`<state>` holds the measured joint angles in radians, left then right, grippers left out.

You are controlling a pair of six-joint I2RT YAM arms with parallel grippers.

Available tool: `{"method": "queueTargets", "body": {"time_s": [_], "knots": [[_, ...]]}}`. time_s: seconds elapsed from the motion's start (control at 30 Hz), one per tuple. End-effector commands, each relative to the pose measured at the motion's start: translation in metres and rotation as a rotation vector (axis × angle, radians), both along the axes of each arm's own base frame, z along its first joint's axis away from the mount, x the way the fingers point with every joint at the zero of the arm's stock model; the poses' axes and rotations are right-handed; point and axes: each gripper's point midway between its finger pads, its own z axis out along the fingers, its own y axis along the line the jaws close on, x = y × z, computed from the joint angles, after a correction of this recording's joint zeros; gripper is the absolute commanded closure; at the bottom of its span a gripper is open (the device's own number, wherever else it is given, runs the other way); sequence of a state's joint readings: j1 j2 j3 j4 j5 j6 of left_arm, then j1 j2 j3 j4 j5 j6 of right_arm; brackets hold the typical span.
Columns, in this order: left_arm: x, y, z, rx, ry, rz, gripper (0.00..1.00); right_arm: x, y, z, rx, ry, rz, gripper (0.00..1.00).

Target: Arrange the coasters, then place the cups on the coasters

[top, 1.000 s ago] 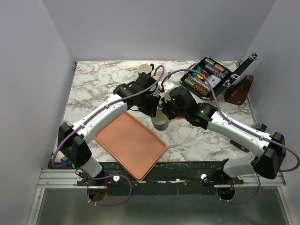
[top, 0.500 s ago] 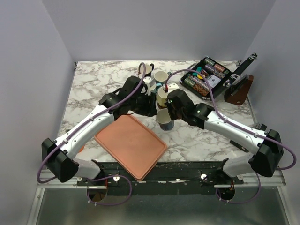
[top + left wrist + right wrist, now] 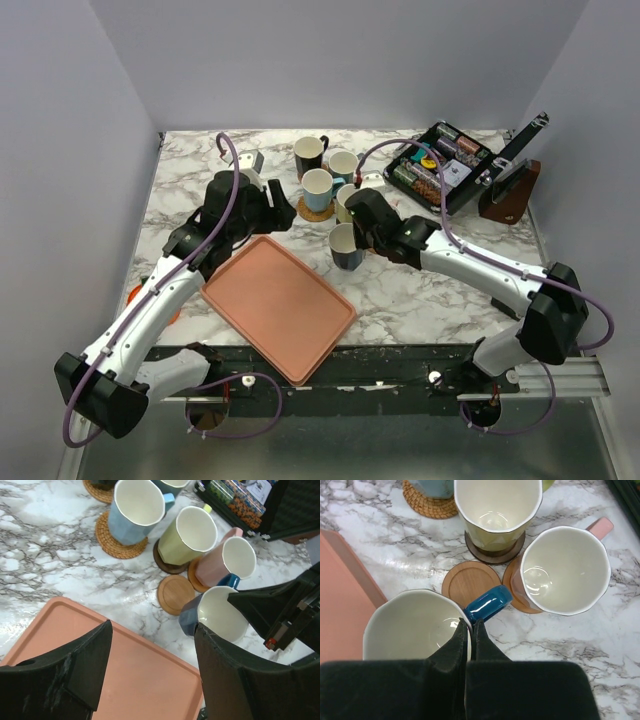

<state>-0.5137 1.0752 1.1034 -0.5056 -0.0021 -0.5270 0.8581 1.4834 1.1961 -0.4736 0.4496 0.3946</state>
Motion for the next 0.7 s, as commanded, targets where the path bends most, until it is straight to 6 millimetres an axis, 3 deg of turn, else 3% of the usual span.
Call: {"method": "queueTargets", "body": {"time_s": [0.0, 0.4, 0.67], "knots": [[0.017, 0.014, 0.001, 0.022, -0.064, 0.042, 0.25, 0.026, 0.002, 0.027, 0.133, -0.102, -0.2, 0.99], [0.02, 0.013, -0.008, 0.027, -0.082, 0.001, 0.25, 0.031, 0.008, 0.019, 0.2, -0.156, -0.341, 0.99], [0.021, 0.014, -0.015, 0.053, -0.084, -0.02, 0.25, 0.028, 0.025, 0.01, 0.236, -0.181, -0.204, 0.99]]}}
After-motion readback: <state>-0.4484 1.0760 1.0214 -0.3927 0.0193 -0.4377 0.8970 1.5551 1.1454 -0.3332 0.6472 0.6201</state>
